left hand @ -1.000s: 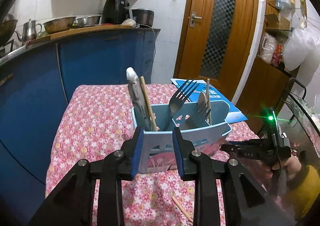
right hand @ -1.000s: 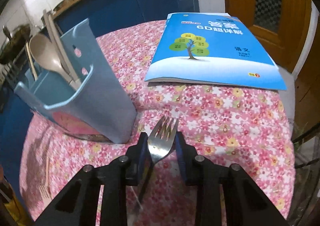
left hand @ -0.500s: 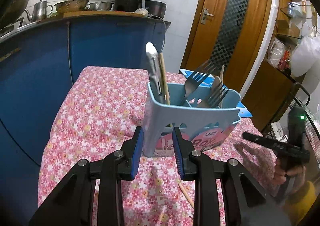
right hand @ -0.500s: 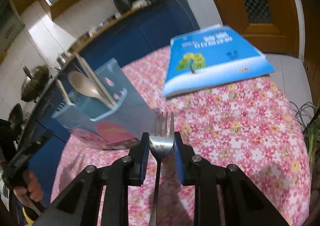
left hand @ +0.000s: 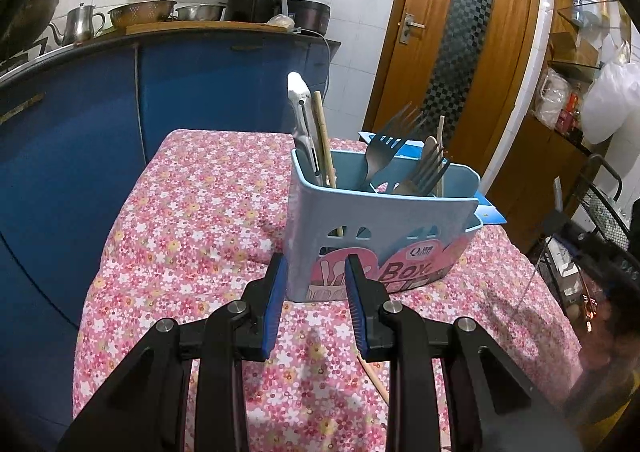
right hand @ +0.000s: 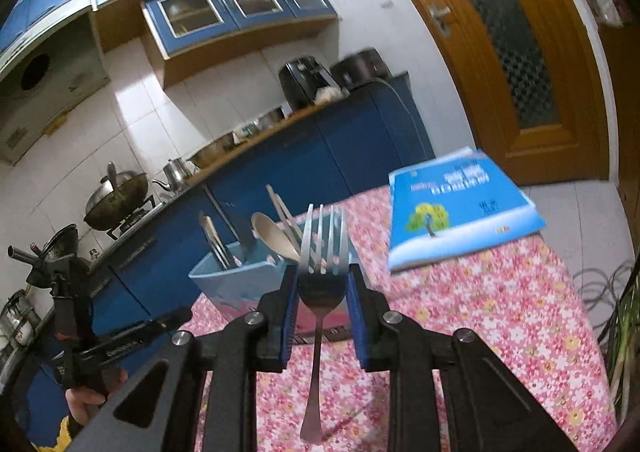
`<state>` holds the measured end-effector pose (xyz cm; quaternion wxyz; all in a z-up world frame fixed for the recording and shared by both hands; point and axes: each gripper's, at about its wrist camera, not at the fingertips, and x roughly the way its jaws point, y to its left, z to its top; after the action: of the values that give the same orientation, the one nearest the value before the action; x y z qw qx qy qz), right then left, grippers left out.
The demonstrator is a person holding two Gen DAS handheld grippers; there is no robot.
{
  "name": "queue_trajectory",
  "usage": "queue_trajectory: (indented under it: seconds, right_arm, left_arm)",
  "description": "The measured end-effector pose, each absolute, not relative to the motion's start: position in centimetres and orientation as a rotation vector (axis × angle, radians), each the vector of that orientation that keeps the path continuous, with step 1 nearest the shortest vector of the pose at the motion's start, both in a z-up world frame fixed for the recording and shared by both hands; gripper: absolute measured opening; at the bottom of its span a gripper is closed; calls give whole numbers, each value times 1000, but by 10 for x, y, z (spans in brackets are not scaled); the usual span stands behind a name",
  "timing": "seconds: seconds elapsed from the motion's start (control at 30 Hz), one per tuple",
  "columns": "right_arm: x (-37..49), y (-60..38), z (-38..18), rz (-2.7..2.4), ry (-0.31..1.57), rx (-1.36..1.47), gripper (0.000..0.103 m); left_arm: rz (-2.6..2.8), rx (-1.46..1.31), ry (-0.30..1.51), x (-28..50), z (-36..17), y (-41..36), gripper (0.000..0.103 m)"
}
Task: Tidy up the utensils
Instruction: 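Lift the fork with the right tool toward the holder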
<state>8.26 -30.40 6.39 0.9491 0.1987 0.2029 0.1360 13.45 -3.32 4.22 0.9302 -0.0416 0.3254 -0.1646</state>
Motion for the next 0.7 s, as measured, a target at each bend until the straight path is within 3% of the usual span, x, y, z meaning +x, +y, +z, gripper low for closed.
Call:
queue_trajectory:
  seconds: [0.7]
  right_arm:
    - [87, -291, 125, 239, 281, 298, 26]
  left_arm:
    - [-309, -90, 671, 142, 31, -28, 29]
